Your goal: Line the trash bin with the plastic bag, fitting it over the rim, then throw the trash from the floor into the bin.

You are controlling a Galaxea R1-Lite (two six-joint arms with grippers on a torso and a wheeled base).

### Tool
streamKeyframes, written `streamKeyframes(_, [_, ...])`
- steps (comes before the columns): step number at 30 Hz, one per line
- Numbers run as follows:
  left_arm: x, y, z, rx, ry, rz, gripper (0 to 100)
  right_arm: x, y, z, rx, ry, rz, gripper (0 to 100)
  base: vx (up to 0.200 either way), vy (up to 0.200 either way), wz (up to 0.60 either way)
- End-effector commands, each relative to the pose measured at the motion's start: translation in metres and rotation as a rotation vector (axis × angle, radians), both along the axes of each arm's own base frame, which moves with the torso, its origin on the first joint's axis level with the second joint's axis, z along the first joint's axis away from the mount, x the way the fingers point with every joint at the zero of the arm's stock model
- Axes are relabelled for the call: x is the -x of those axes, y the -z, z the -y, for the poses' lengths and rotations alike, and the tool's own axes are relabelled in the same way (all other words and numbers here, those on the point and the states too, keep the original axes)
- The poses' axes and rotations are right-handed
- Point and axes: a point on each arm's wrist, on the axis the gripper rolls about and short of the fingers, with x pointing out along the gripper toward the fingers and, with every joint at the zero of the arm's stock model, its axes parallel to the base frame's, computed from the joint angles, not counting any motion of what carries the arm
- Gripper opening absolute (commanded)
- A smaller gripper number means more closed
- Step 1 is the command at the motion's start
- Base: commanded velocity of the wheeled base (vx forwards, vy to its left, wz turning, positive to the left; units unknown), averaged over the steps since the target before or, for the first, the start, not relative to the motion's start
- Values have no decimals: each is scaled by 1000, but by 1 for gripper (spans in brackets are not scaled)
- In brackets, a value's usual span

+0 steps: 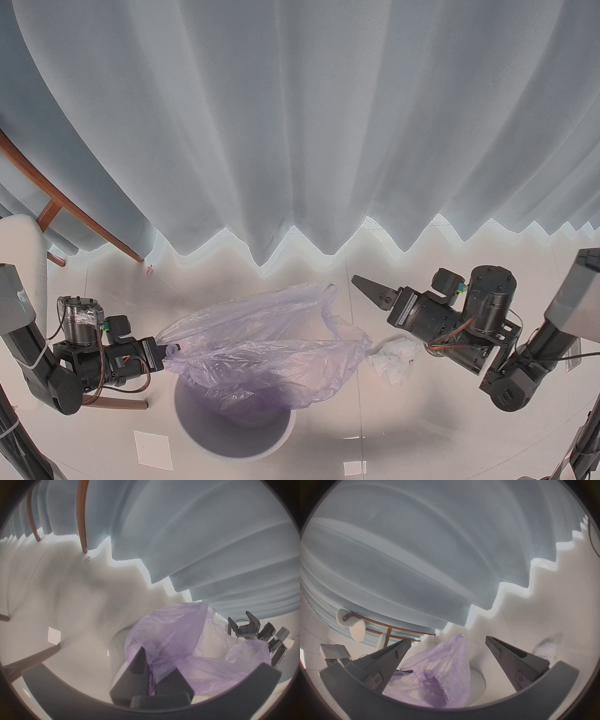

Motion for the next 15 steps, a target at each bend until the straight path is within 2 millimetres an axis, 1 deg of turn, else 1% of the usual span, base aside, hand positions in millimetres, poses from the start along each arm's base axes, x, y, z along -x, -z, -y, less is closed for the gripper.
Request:
streamKeyframes(1, [16, -11, 4, -37, 42, 50, 0, 40, -34, 11, 5, 22, 41, 100, 0, 0, 0])
streamKeyframes(2, [16, -11, 4, -37, 42, 50, 0, 40, -34, 11, 5, 22, 41, 100, 0, 0, 0])
streamKeyframes(3, [19, -15, 5, -35, 46, 60, 0, 47, -41, 14, -3, 22, -2, 100, 0, 0, 0])
streamKeyframes(5, [19, -16, 5, -36, 47, 65, 0, 53, -43, 13, -4, 14, -74, 100, 0, 0, 0])
streamKeyframes(6, [19, -16, 5, -36, 47, 64, 0, 57, -47, 8, -13, -2, -130, 100, 0, 0, 0])
streamKeyframes(8, [19, -15, 5, -36, 48, 61, 0, 60, -53, 1, -38, -9, -230, 100, 0, 0, 0])
streamKeyframes(9, [19, -15, 5, -36, 48, 58, 0, 59, -58, -3, -59, -4, -281, 100, 0, 0, 0])
streamKeyframes(10, [19, -15, 5, -36, 48, 58, 0, 59, -58, -3, -63, -3, -288, 100, 0, 0, 0])
streamKeyframes(11, [19, -14, 5, -36, 48, 56, 0, 55, -66, -12, -108, 4, -370, 100, 0, 0, 0])
streamKeyframes(12, [19, -15, 5, -36, 48, 58, 0, 54, -69, -18, -135, 3, -411, 100, 0, 0, 0])
streamKeyframes(15, [19, -15, 5, -38, 48, 60, 0, 46, -70, -29, -188, 10, -473, 100, 0, 0, 0])
